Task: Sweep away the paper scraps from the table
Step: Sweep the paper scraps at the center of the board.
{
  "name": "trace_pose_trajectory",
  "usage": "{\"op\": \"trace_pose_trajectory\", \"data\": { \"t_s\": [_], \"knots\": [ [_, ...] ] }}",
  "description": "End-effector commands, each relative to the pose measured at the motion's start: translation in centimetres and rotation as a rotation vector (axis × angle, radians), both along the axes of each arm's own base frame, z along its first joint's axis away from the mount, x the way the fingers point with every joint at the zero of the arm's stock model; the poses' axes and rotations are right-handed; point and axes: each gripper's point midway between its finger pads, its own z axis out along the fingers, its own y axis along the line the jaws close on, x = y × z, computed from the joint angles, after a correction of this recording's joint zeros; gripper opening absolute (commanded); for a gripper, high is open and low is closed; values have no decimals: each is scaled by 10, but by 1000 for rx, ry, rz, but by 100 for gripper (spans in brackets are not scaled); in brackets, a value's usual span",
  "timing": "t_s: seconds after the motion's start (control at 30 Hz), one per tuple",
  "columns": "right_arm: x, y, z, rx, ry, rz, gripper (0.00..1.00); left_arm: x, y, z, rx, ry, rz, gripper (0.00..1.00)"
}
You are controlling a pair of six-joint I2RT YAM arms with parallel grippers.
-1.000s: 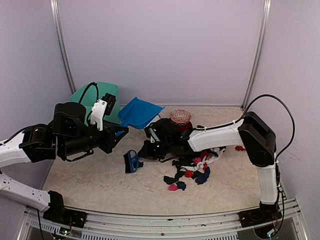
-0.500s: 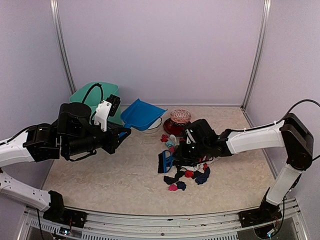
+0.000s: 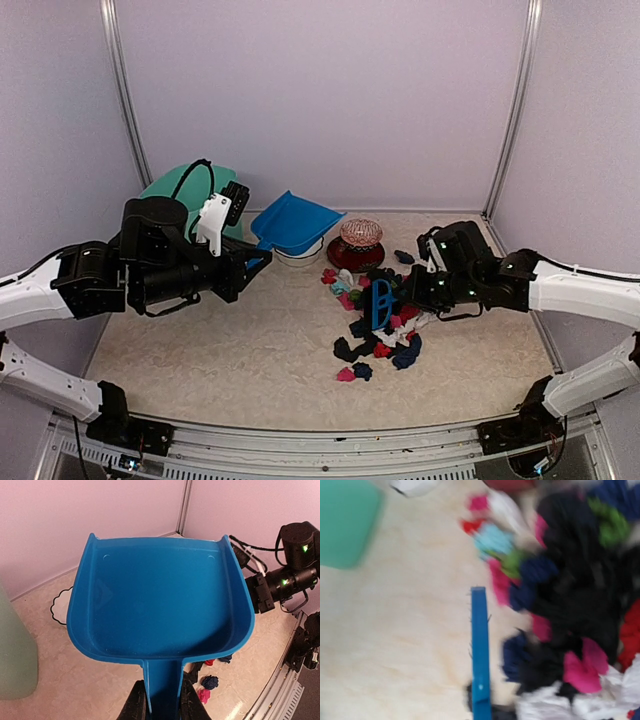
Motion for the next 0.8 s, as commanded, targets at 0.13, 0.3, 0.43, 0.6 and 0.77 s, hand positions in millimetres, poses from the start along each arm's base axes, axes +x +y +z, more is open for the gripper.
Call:
{"op": "trace_pose_trajectory", "data": {
  "t_s": [0.13,0.3,0.43,0.6,0.77],
  "knots": [
    [14,5,92,114,-192,2,0,4,-5,23,-46,-37,-9,0],
    [39,33,103,167,-220,6,0,4,-5,24,-46,-37,-7,0],
    [59,56,89,211,-199,-7,0,3,-2,24,-43,-34,-3,0],
    [83,87,60,242,-135,-14,0,2,2,26,-41,-28,2,0],
    [105,100,25,209,-83,-61,0,1,9,27,-42,-24,17,0]
  ]
}}
